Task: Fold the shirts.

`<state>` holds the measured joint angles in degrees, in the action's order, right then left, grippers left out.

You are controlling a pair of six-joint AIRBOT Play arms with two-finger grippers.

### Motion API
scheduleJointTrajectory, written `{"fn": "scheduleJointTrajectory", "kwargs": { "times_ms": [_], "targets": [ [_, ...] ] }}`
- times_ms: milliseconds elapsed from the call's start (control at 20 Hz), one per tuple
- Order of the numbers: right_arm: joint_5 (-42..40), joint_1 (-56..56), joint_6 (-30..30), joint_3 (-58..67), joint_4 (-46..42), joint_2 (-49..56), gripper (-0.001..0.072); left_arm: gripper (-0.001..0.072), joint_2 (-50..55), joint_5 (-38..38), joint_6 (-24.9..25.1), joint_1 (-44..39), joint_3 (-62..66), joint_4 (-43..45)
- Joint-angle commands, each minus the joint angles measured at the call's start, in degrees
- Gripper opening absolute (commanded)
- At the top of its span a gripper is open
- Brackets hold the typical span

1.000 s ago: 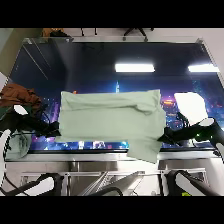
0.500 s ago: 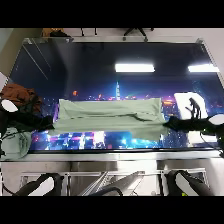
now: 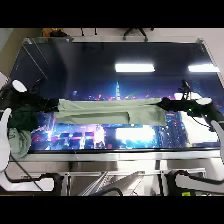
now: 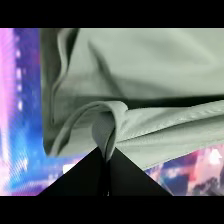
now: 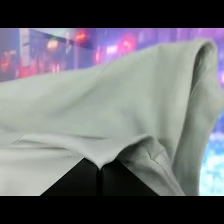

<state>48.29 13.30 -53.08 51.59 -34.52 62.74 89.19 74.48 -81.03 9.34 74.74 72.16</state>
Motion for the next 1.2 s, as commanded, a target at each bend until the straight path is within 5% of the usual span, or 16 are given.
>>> {"fn": "scheduleJointTrajectory", "kwargs": {
  "times_ms": [0, 200, 250, 300, 350, 400, 450, 500, 550, 600, 900, 1150],
  "targets": [
    [-4.4, -2.0, 2.4, 4.2, 1.4, 8.4, 0.0026, 0.0012, 9.6, -0.7, 0.0, -0.5, 5.9, -0.1],
    [-4.3, -2.0, 3.9, 6.3, 1.3, 10.1, 0.0063, 0.0013, 16.2, 0.6, 0.0, -1.0, 9.7, -0.2],
    [-4.0, -1.8, 3.8, 6.9, 1.3, 9.4, 0.0255, 0.0015, 16.7, 1.6, 0.0, -1.0, 10.9, -0.3],
    [-2.9, -1.5, 3.8, 7.6, 1.1, 8.4, 0.0371, 0.0016, 16.7, 2.3, 0.0, -1.0, 11.9, -0.3],
    [-1.3, -0.9, 3.8, 8.5, 1.1, 7.3, 0.0368, 0.0017, 16.5, 3.7, 0.0, -1.3, 13.5, -0.3],
    [0.1, 0.0, 3.8, 9.2, 0.8, 6.3, 0.0369, 0.0169, 16.3, 5.4, 0.0, -1.4, 15.4, -0.3],
    [1.1, 1.2, 3.8, 9.7, -0.2, 5.2, 0.0379, 0.0615, 16.2, 7.2, 0.0, -1.5, 17.5, -0.3],
    [1.8, 2.5, 3.7, 9.8, -1.4, 4.3, 0.046, 0.0689, 16.2, 8.9, -0.3, -1.6, 19.5, -0.4],
    [3.1, 4.1, 3.5, 9.8, -2.5, 4.0, 0.0586, 0.0689, 16.2, 10.9, -0.3, -1.7, 21.3, -0.2],
    [5.2, 5.8, 3.2, 9.7, -3.1, 4.2, 0.0622, 0.069, 16.2, 13.2, -0.3, -1.8, 23.2, -0.1],
    [13.8, 8.8, 1.9, 9.7, -4.1, 11.0, 0.0622, 0.0688, 14.6, 17.7, -2.4, -1.2, 32.0, -1.8],
    [14.8, 4.7, 2.3, 9.7, -1.5, 18.1, 0.0621, 0.0688, 13.6, 14.7, -2.3, -2.6, 31.9, -16.5]
  ]
}}
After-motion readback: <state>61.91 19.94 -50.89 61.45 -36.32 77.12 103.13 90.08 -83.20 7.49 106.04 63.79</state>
